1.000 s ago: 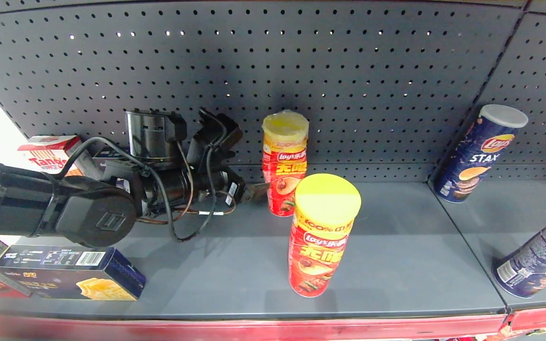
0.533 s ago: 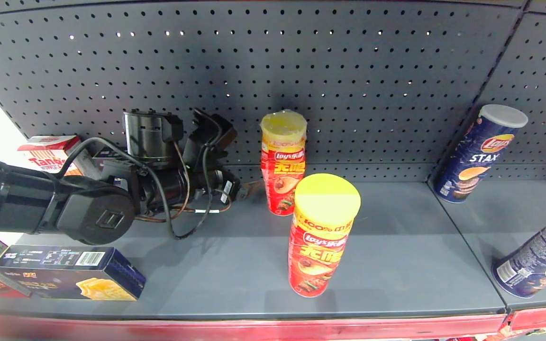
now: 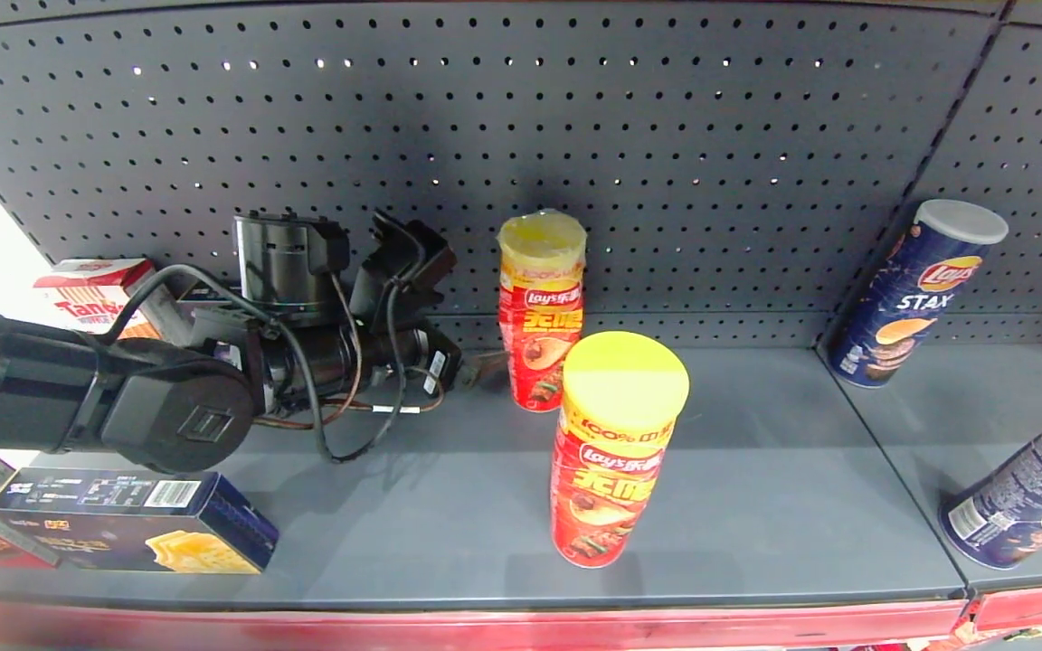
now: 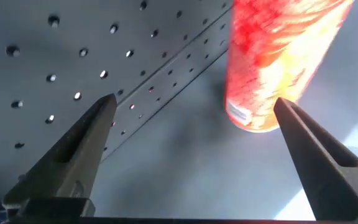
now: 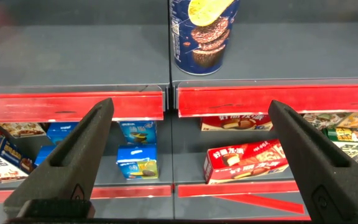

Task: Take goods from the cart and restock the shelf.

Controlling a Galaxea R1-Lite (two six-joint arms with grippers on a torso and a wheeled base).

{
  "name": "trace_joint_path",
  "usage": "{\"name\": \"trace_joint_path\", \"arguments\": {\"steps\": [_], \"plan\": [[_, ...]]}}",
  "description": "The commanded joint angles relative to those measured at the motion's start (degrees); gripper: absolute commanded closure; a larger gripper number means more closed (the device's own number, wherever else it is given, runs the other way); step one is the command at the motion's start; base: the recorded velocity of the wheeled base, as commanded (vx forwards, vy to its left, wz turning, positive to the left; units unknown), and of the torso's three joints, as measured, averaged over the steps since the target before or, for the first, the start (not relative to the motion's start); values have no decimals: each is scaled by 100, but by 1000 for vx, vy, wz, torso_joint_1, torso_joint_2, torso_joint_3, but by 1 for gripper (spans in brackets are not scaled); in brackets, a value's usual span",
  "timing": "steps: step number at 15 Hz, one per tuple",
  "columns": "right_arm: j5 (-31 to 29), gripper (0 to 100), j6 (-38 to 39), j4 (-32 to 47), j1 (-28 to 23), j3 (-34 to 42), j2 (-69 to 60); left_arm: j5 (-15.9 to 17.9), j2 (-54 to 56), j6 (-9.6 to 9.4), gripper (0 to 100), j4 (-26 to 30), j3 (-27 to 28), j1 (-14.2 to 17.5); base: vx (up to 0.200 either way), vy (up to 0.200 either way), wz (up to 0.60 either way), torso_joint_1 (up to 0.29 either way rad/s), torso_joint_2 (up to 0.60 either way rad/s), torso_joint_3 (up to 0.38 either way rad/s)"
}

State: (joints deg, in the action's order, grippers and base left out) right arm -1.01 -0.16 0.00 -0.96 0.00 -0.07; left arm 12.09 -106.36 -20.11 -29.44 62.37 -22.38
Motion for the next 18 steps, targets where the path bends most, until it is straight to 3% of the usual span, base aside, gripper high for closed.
{"name": "trace_joint_path", "arguments": {"steps": [1,6,11,16,18], "plan": [[-4,0,-2,0,0,0,7,4,54,-1,0,0,30,-38,0,0,0,0,0,0],[5,0,-2,0,0,0,7,-322,-148,25,0,0,171,-91,0,0,0,0,0,0],[-4,0,-2,0,0,0,7,-418,-209,34,0,0,276,-56,0,0,0,0,0,0],[5,0,-2,0,0,0,7,-471,107,60,0,-9,-102,-38,0,0,0,0,0,0],[-4,0,-2,0,0,0,7,-805,133,8,0,-88,-137,-38,0,0,0,0,0,0]]}}
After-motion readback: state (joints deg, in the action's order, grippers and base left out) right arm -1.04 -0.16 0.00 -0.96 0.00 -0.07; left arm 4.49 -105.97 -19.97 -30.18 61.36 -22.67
